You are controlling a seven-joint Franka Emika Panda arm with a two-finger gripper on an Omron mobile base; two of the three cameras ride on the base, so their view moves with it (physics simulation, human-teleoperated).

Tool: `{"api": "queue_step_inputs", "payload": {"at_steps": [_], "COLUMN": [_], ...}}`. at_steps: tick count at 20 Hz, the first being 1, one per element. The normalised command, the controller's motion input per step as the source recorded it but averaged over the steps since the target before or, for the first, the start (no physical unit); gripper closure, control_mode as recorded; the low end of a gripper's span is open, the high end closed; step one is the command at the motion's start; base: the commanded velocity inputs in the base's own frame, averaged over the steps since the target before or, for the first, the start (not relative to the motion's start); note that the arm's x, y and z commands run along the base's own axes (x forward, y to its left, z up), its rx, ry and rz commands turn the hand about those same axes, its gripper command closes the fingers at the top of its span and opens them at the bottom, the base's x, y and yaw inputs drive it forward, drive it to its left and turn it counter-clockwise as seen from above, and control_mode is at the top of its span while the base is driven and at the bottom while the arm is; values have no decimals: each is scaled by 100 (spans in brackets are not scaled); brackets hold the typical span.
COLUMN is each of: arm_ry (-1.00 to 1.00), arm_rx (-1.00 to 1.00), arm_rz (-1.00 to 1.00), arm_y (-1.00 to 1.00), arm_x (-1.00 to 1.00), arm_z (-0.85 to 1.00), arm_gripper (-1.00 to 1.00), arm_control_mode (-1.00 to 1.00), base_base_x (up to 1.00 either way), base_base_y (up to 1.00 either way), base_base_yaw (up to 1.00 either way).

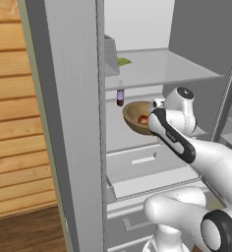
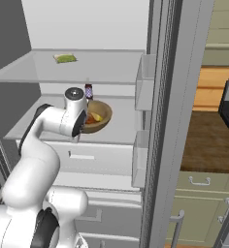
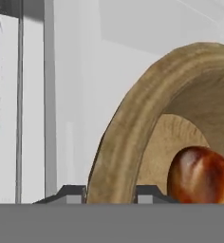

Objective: Pick the chicken drumstick and lemon wedge from their plates and place them in the bowl. Then put the bowl in the fridge.

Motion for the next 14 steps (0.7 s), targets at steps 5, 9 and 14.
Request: {"api": "queue_step_inputs", "payload": {"at_steps": [5,9,14], "arm_ry": [-11,-21,-5], "arm_rx": [0,0,0], "arm_rz": [0,-2,-13], "arm_y": [0,0,0], "arm_x": [-7,-31,-63], "arm_z": [4,37,69], "arm_gripper": [-100,-100,-100], "arm_control_mode": [-100,-100,-100], "base_base_x": [0,0,0], "base_base_y": [0,0,0], "base_base_yaw": [0,0,0]}}
